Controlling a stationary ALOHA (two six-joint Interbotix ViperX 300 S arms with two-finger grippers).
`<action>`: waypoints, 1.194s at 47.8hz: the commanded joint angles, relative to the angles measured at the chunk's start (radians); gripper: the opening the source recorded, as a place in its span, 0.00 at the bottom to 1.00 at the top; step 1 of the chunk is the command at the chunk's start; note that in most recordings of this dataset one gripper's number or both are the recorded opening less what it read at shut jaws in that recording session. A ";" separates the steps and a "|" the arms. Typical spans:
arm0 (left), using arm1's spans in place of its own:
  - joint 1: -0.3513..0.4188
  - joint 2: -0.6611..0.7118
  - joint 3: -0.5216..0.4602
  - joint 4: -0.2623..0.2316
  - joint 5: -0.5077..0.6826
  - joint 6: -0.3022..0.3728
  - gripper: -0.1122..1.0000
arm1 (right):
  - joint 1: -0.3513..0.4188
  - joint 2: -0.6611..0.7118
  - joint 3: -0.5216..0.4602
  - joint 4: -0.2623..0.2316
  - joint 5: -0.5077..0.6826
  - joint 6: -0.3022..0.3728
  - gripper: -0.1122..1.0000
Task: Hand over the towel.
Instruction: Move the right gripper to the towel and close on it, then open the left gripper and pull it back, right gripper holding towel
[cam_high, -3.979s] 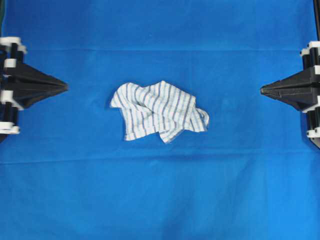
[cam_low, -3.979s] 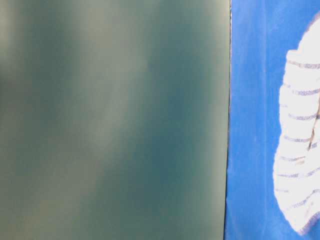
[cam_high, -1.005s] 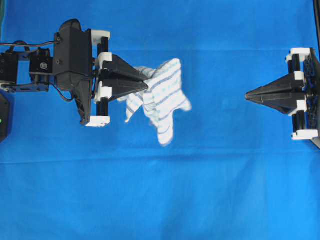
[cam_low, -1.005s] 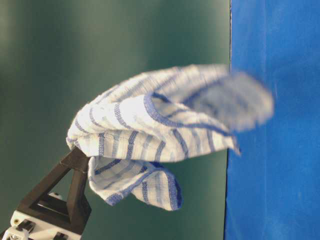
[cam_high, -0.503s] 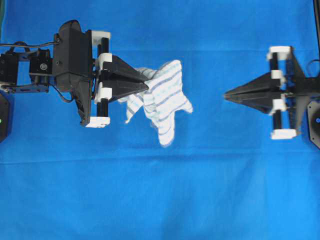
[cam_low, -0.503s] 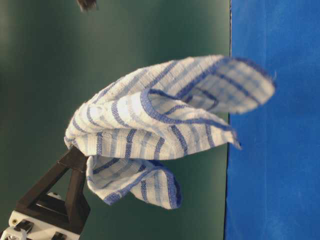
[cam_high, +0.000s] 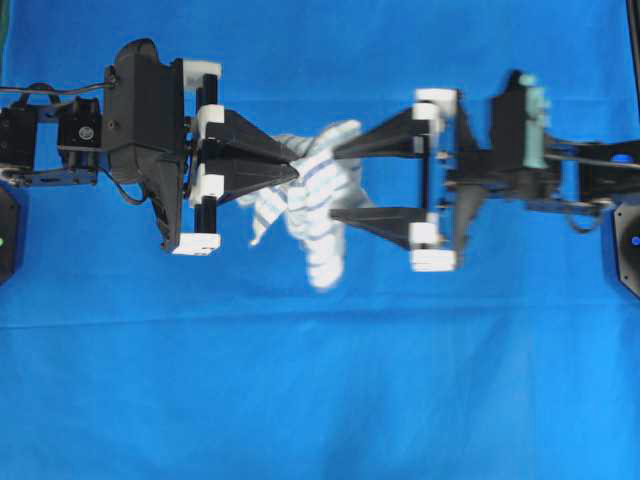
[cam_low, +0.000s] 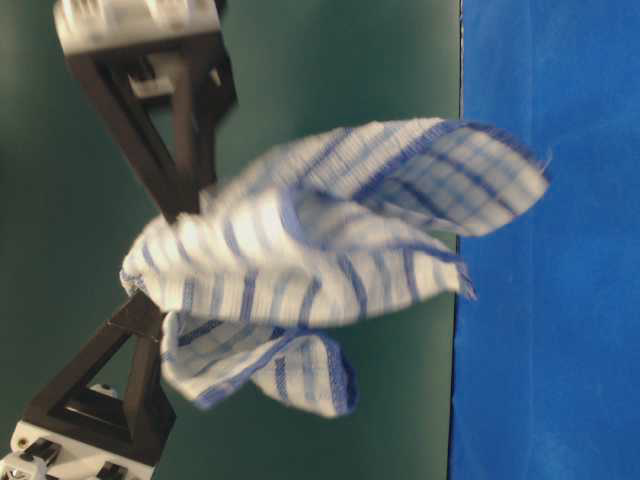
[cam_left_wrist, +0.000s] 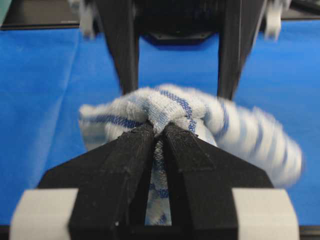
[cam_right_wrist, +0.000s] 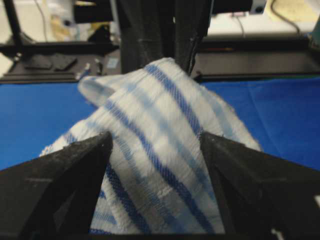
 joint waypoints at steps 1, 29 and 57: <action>-0.002 -0.009 -0.017 0.000 -0.018 0.000 0.14 | -0.002 0.037 -0.067 0.003 0.018 0.002 0.75; -0.006 -0.009 -0.017 0.000 -0.063 0.002 0.14 | -0.002 0.114 -0.141 0.000 0.107 -0.011 0.73; -0.005 -0.005 -0.023 -0.003 -0.072 -0.014 0.17 | -0.002 0.084 -0.129 -0.009 0.143 -0.015 0.17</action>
